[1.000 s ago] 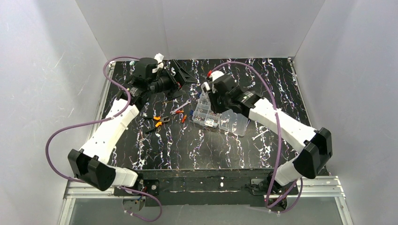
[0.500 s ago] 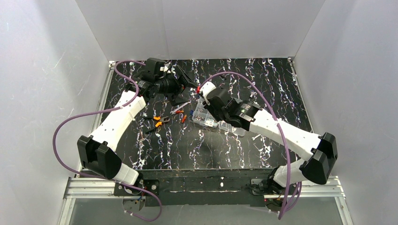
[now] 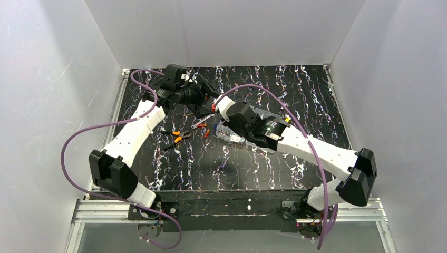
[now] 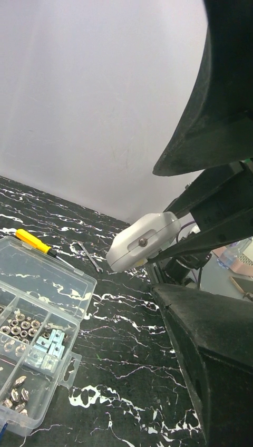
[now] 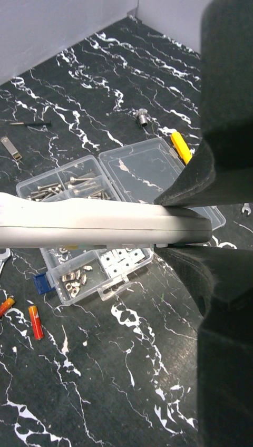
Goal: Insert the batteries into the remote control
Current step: Adjust the remote control.
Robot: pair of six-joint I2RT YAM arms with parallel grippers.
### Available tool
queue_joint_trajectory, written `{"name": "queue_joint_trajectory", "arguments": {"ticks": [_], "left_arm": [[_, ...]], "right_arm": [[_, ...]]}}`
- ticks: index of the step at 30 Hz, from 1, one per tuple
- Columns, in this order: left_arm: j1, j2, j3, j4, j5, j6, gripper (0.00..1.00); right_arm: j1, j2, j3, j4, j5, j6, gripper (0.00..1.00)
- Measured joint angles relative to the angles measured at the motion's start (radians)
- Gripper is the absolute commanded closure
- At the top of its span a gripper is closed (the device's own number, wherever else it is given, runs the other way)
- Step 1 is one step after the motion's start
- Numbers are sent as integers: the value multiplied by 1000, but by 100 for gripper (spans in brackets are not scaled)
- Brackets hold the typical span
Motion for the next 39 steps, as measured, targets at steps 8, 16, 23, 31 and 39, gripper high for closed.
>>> {"name": "queue_joint_trajectory", "arguments": {"ticks": [8,16,23,31,39], "left_arm": [[-3,6,0,1,4,-13,41],[-5,10,-2,20,18,-29,60],[-5,10,-4,40,21,-39,74],[-5,10,-33,62,23,-49,99],[-5,10,-64,120,28,-51,100]], "right_arm": [[20,0,2,32,50,-47,99],[25,0,2,50,81,-61,99],[26,0,2,51,90,-62,99],[35,-1,2,40,101,-74,72],[38,-69,2,67,77,-47,23]]}}
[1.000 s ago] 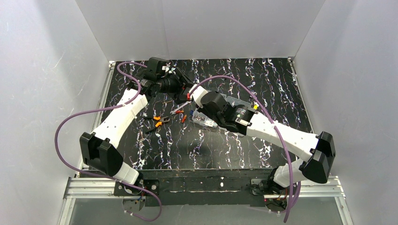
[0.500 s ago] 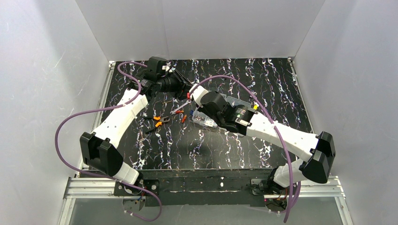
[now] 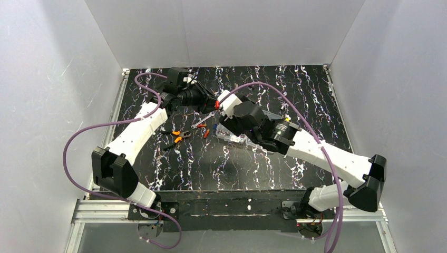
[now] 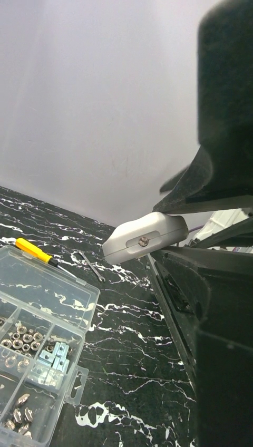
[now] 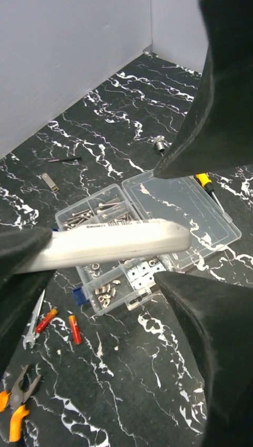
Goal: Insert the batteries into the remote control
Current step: Adjust the remote control.
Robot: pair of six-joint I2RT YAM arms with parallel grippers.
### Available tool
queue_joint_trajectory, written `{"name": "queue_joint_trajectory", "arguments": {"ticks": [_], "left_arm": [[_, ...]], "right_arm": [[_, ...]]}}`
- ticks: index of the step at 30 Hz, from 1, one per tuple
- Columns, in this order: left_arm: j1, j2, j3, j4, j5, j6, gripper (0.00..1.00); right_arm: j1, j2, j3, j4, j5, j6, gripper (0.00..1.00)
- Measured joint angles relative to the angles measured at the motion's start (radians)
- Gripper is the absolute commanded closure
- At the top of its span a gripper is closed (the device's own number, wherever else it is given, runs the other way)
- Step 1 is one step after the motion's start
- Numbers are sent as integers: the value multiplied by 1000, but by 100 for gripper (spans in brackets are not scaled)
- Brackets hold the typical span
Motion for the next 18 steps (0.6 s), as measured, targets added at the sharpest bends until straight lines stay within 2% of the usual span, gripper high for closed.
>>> {"name": "queue_joint_trajectory", "arguments": {"ticks": [5,8,10,13,18], "left_arm": [[0,0,-40,32,2,0,100],[0,0,-64,73,7,-1,100],[0,-4,-84,106,15,0,100],[0,-13,-129,180,36,2,100],[0,-36,-231,370,88,-12,100]], "right_arm": [[0,-59,0,7,-40,43,17],[0,-97,0,7,-70,77,9],[-11,-129,0,6,-106,100,9],[-91,-175,7,-18,-259,151,8],[-319,-212,18,-44,-574,267,7]]}}
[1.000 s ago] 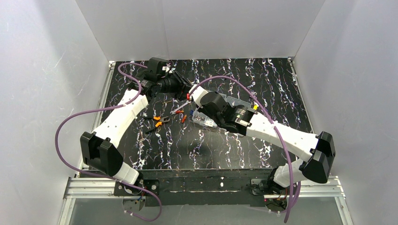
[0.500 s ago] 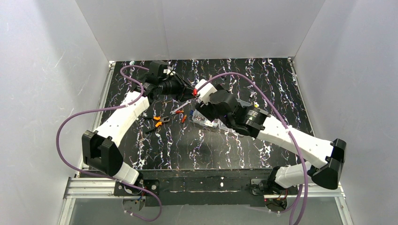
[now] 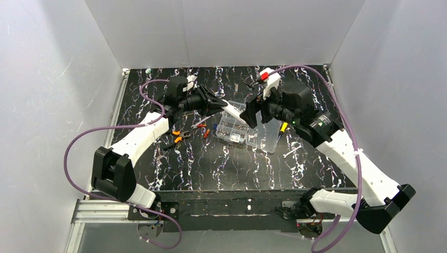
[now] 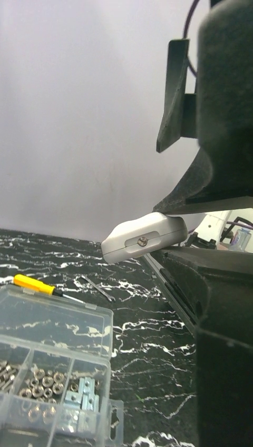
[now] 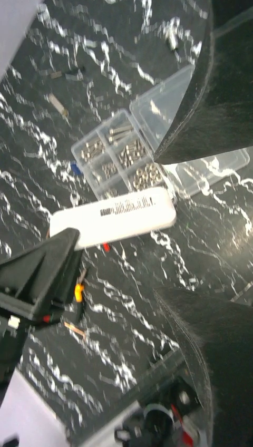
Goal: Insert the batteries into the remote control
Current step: Adjust the remote control.
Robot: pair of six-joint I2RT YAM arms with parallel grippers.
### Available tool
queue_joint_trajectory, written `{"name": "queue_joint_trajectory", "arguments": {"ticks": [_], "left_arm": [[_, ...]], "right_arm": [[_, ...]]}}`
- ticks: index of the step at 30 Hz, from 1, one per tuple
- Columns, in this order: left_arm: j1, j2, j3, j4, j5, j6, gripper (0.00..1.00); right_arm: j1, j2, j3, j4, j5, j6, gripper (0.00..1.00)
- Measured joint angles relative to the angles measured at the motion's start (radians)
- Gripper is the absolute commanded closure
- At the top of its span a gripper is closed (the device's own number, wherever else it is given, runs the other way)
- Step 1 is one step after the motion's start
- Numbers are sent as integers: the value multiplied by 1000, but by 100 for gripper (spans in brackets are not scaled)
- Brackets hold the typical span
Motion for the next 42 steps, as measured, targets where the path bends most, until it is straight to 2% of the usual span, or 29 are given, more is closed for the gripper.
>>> {"name": "queue_joint_trajectory", "arguments": {"ticks": [5,10,26,42], "left_arm": [[0,-2,-65,180,45,-31,100],[0,-2,-66,281,78,-50,100],[0,-2,-66,327,183,-43,100],[0,-2,-66,408,248,-73,100]], "right_arm": [[-91,-7,-19,-8,-260,99,7],[-116,2,-55,-8,-386,150,7],[-129,-15,-74,-3,-238,106,9],[-153,17,-76,-2,-329,81,18]]}}
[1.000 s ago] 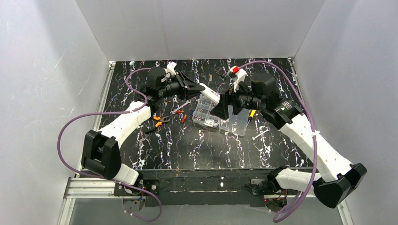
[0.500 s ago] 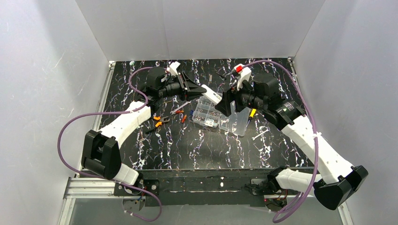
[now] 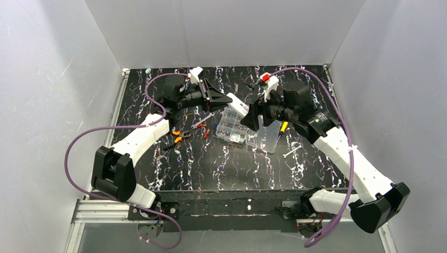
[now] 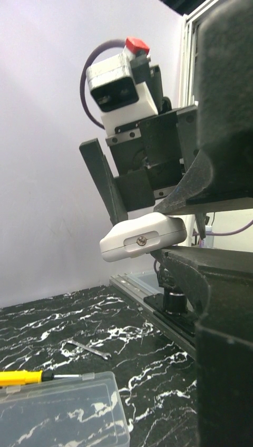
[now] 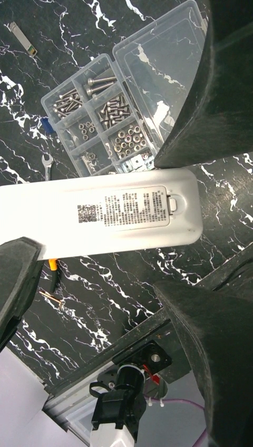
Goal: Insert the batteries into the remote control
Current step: Adjust the remote control.
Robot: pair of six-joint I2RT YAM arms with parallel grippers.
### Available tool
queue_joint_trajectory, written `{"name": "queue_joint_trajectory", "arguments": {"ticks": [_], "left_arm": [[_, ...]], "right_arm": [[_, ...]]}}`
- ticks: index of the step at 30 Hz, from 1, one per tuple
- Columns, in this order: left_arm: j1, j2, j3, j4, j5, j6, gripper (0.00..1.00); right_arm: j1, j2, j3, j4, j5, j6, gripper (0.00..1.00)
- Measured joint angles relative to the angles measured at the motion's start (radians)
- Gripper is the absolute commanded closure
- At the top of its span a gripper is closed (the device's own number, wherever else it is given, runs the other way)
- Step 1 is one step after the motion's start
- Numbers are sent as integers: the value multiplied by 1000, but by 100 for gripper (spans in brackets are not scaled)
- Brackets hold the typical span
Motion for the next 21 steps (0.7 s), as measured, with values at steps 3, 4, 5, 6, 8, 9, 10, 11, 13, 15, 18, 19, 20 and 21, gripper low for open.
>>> {"name": "queue_joint_trajectory", "arguments": {"ticks": [3,4,5,6,8,9,10,11,13,15,18,19,20,21], "left_arm": [[0,0,0,35,9,-20,100],[0,0,0,47,11,-28,100],[0,0,0,55,14,-33,100],[0,0,0,63,16,-39,100],[0,1,0,80,21,-50,100],[0,2,0,89,24,-56,100],[0,3,0,95,26,-61,100],[0,3,0,100,28,-64,100],[0,4,0,102,29,-69,100],[0,5,0,102,30,-71,100],[0,5,0,101,34,-71,100],[0,6,0,101,36,-71,100],[0,6,0,101,39,-71,100],[0,6,0,100,42,-71,100]], "right_arm": [[-1,5,-11,5,-14,0,21],[-1,6,-14,6,-18,0,22],[-1,10,-15,6,-21,0,23],[-1,13,-15,7,-23,0,25],[-2,14,-16,8,-24,0,26],[-2,14,-16,10,-26,0,26],[-2,14,-16,13,-26,0,26],[-2,14,-16,16,-27,1,25],[-2,14,-16,20,-27,0,21],[-4,14,-16,22,-27,2,18],[-5,13,-16,22,-25,0,17],[-5,13,-16,22,-23,0,17],[-6,10,-17,23,-21,0,18],[-7,7,-21,27,-18,1,19]]}}
